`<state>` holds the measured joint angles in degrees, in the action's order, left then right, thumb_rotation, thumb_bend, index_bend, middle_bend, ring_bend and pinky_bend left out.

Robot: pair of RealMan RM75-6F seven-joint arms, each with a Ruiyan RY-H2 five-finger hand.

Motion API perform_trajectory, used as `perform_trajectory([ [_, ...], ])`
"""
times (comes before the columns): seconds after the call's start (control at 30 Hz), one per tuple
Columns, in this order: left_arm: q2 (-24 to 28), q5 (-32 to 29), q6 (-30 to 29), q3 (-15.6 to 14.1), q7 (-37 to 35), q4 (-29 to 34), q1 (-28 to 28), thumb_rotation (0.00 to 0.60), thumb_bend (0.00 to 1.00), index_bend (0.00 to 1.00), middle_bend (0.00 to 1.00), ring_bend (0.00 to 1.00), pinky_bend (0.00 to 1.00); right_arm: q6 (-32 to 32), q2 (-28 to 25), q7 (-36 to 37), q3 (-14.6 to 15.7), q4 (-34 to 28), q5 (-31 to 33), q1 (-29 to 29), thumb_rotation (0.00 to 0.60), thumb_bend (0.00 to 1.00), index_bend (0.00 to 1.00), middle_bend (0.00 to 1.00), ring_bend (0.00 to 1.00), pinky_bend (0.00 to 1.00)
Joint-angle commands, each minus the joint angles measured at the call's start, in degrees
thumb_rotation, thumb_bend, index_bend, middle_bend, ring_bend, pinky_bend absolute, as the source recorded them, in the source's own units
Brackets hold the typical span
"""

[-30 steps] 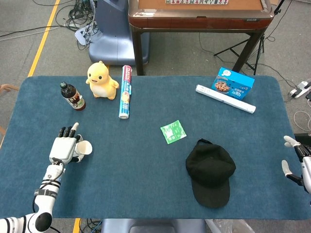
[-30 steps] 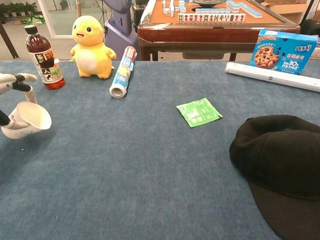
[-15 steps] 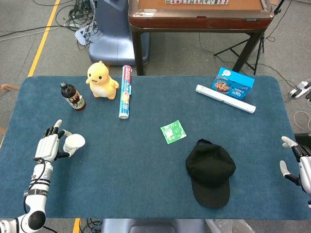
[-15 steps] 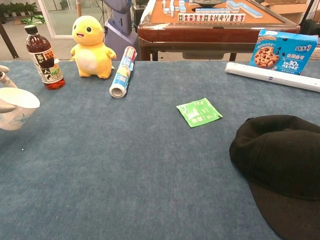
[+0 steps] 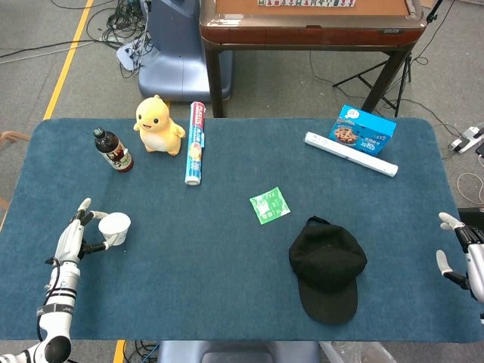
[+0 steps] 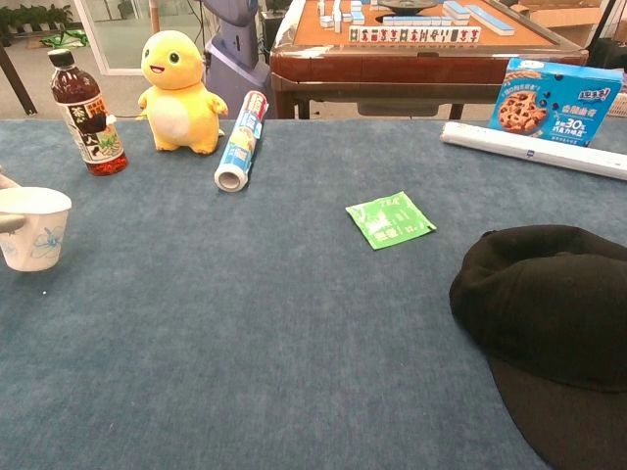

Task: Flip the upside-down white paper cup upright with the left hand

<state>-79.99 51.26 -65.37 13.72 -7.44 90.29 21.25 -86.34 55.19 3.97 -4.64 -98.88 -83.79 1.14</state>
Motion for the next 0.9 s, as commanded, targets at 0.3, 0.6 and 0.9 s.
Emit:
perform_trajectory([
  [0.3,-1.4,1.5,0.2,0.1,-2.9,-2.0,-2.0,0.6,0.18,0.31,0.0,0.0,0.0,0.2,0.1,-0.3,0.1,-0.1,-0.1,0.1,0.6,0.44,0.2,0.31,0.28,0.47],
  [0.6,-1.1,3.0,0.6,-0.3,-3.5,-2.5,-3.0,0.6,0.18,0.17,0.0,0.0,0.0,0.3,-0.1,-0.3,0.2,-0.1,0.0,0.1,0.6,0.44,0.2,0.31,0.28,0.47],
  [0.9,0.5,8.1,-2.4,-1.6,-3.0,-0.7,-4.8,0.6,0.18,0.13,0.0,0.0,0.0,0.1,-0.1,-0.3,0.2,-0.2,-0.1,0.0,0.6,0.44,0.2,0.31,0.28,0.47],
])
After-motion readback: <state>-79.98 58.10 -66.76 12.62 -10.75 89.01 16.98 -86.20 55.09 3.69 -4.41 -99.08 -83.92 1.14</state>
